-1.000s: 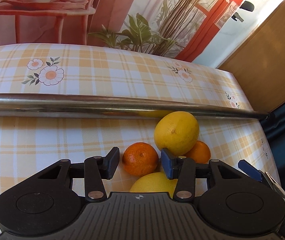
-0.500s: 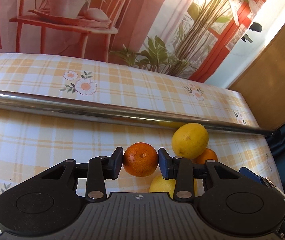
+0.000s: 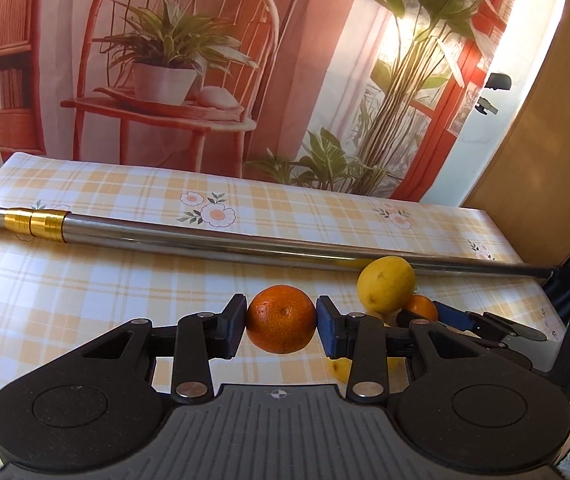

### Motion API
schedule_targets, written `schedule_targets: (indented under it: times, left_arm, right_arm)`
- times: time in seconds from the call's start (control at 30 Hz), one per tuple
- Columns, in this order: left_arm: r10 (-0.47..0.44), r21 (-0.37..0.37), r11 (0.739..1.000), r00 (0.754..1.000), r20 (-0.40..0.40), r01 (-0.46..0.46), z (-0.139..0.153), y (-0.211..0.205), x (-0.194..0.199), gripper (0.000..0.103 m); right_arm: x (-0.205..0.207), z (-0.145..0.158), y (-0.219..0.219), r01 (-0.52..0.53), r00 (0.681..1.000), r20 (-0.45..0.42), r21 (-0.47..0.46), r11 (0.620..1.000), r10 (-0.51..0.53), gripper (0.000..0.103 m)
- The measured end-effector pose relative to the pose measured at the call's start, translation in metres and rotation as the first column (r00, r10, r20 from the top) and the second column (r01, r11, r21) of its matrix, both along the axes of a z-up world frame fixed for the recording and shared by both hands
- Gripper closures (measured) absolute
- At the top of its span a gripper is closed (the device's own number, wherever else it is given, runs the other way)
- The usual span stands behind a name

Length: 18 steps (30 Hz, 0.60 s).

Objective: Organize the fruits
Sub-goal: 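Close the left tool on a mandarin while the right tool approaches an orange, then close the right tool on the orange while the left tool carries the mandarin toward the plate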

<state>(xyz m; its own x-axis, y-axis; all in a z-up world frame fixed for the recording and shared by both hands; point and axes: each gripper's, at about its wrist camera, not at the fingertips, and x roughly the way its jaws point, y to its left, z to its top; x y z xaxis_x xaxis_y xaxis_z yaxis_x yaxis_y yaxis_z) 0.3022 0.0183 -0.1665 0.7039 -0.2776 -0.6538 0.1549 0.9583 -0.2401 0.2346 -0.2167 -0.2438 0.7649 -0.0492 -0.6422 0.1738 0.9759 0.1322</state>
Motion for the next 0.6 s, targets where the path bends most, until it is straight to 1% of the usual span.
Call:
schedule_targets:
  times: [0.1, 0.27, 0.4, 0.43, 0.5, 0.6]
  left_arm:
    - [-0.032, 0.007, 0.999, 0.999, -0.007, 0.032, -0.002, -0.002, -0.007, 0.063]
    - [-0.064, 0.021, 0.998, 0.998, -0.007, 0.064, -0.005, -0.008, -0.016, 0.063]
    - [-0.069, 0.014, 0.998, 0.997, -0.021, 0.069, -0.010, -0.008, -0.023, 0.063]
    - [-0.068, 0.013, 0.998, 0.997, -0.027, 0.068, -0.011, -0.008, -0.026, 0.063]
    - [-0.066, 0.011, 0.998, 0.997, -0.039, 0.066, -0.014, -0.008, -0.028, 0.063]
    - [-0.063, 0.015, 0.998, 0.996, -0.055, 0.064, -0.016, -0.009, -0.034, 0.063]
  right_arm:
    - [-0.001, -0.001, 0.004, -0.009, 1.000, 0.000, -0.010, 1.000, 0.009, 0.069]
    - [-0.004, -0.001, 0.000, -0.003, 1.000, 0.014, 0.019, 1.000, 0.003, 0.069]
    - [-0.005, -0.002, -0.007, 0.006, 1.000, 0.023, 0.043, 0.999, -0.007, 0.066]
    - [-0.005, -0.002, -0.007, 0.001, 1.000, 0.025, 0.047, 0.999, -0.002, 0.066]
    - [-0.005, -0.001, -0.007, -0.002, 1.000, 0.027, 0.045, 0.999, 0.001, 0.070]
    - [-0.005, -0.001, -0.006, -0.009, 0.999, 0.036, 0.042, 0.999, 0.007, 0.070]
